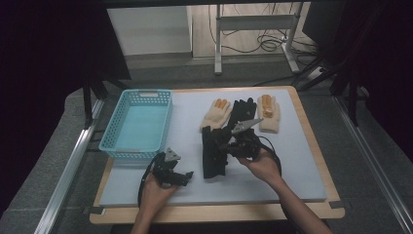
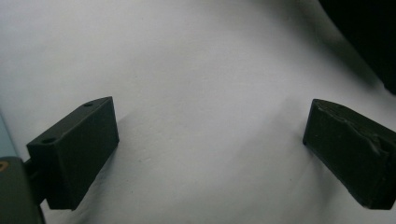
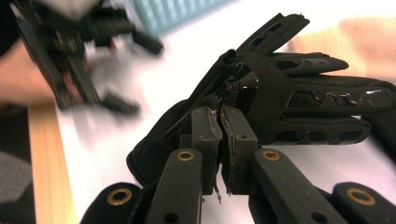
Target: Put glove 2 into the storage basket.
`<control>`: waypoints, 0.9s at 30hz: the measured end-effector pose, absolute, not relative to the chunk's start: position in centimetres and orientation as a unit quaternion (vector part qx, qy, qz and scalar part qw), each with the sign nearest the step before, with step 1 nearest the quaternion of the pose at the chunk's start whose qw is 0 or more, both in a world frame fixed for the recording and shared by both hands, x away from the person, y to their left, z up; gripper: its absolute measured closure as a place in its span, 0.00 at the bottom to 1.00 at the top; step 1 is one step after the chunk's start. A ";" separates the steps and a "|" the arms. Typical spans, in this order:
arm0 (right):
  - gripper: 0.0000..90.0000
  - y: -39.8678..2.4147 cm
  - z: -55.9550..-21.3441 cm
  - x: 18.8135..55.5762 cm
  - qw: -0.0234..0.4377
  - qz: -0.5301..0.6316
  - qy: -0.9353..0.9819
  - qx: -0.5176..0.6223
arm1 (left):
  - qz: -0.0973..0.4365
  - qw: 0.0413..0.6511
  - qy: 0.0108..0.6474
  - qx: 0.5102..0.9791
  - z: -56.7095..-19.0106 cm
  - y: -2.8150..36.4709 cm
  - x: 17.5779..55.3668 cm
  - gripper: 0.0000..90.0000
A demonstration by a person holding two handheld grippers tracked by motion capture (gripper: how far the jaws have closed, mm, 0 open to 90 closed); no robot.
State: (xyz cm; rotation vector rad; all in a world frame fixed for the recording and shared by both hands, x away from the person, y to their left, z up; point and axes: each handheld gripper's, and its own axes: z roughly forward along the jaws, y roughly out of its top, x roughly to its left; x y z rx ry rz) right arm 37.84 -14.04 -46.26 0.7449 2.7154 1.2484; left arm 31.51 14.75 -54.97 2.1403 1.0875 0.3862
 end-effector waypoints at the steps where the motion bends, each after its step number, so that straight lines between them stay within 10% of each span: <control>1: 0.93 -14.5 -46.9 37.6 0.032 0.400 0.883 0.244 | 0.149 0.348 0.419 0.825 -55.0 14.7 31.5 0.04; 10: 0.65 -16.5 -49.5 37.1 0.091 0.377 0.883 0.263 | 0.149 0.346 0.418 0.827 -55.0 14.8 31.5 0.04; 27: 0.86 -14.7 -50.0 38.5 0.057 0.404 0.873 0.266 | 0.148 0.347 0.419 0.826 -55.0 14.8 31.5 0.04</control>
